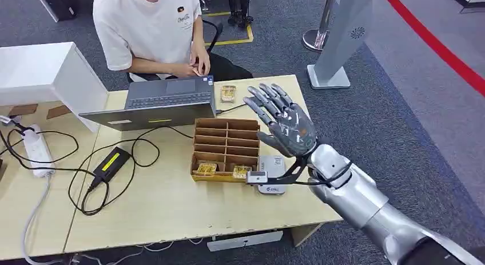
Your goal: Pass the card to the sensor for recognition and then transmit it.
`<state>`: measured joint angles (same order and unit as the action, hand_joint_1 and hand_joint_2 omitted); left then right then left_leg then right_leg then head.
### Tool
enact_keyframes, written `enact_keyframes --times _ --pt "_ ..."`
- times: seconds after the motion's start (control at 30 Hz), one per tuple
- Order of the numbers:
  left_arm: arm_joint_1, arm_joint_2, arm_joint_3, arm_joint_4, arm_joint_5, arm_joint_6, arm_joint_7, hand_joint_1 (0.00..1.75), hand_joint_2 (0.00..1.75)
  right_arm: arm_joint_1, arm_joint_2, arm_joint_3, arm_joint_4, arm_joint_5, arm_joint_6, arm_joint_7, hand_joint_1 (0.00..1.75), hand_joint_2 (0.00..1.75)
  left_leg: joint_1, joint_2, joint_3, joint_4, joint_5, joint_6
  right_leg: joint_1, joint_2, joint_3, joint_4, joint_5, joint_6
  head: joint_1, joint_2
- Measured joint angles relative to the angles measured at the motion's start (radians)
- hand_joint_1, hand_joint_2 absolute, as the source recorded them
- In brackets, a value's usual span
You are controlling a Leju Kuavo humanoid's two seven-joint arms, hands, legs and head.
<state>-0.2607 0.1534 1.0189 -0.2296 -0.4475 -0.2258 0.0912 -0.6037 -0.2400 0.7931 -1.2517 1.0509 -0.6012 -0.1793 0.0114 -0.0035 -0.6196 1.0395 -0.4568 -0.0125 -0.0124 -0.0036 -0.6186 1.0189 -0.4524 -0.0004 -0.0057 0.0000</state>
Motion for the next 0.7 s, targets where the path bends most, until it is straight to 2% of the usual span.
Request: enact_keyframes --times 0.43,0.7 --pt "0.079 0.033 0.032 0.0 0.05 -0.031 -0.033 0.0 1.75 0.297 -0.113 -0.004 -0.179 -0.058 -0.038 -0.065 0.0 1.75 0.0 0.001 0.001 0.0 -0.002 0.001 0.0 0.0 0.001 -0.001 -0.001 0.0 0.0 0.0" --pt "0.1 0.041 0.045 0.0 0.059 -0.033 -0.041 0.0 1.75 0.384 -0.132 -0.028 -0.225 -0.074 -0.042 -0.086 0.0 1.75 0.0 0.002 0.001 0.0 -0.003 0.001 0.0 0.001 0.001 -0.001 -0.001 0.0 0.0 0.0"
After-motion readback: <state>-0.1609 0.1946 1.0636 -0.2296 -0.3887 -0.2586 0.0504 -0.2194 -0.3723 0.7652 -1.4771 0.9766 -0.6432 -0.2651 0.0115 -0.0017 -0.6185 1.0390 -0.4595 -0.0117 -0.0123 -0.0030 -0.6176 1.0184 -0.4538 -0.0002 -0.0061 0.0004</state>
